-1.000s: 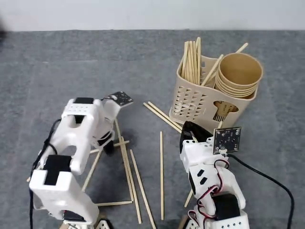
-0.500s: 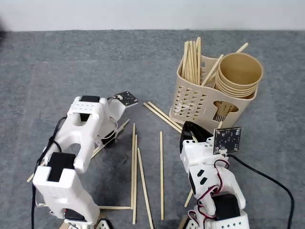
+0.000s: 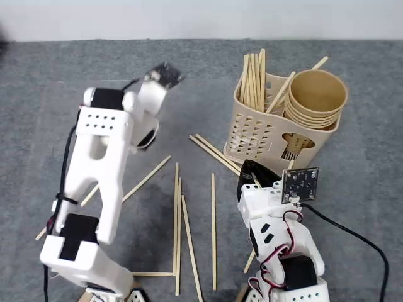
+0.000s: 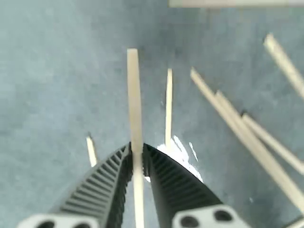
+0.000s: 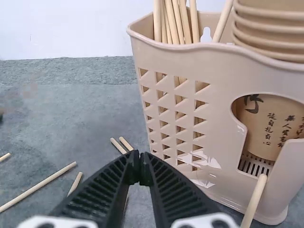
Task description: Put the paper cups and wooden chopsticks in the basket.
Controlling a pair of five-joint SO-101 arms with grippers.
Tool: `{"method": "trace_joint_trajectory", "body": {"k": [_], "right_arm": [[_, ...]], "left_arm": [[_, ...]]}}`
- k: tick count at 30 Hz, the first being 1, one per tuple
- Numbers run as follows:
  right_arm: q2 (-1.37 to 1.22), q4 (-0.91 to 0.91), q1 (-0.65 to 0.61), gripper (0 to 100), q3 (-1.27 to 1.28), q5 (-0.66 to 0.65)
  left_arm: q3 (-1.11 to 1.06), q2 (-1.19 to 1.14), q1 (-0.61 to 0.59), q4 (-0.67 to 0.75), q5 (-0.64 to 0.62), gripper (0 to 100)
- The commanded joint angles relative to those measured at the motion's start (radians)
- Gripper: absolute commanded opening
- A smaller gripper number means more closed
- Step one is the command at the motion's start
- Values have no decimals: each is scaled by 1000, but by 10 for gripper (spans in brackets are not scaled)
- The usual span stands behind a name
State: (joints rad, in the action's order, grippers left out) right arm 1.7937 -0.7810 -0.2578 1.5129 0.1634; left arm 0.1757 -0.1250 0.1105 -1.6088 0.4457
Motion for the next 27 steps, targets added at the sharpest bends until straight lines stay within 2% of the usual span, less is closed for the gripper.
{"method": "trace_joint_trajectory", "body": {"k": [1,8,15,20,27], "right_arm": [[8,21,1,12,-9,3],[8,22,1,12,-6,3],[8,25,1,12,-5,3],[8,25,1,12,-5,3],[8,25,1,12,-3,3]], "left_arm": [[259,66,95,-48,-81,11],[633,20,275,5,-216,11],[909,-109,342,219,-295,11],[1030,-181,407,384,-371,11],[1075,-259,457,551,-512,12]]}}
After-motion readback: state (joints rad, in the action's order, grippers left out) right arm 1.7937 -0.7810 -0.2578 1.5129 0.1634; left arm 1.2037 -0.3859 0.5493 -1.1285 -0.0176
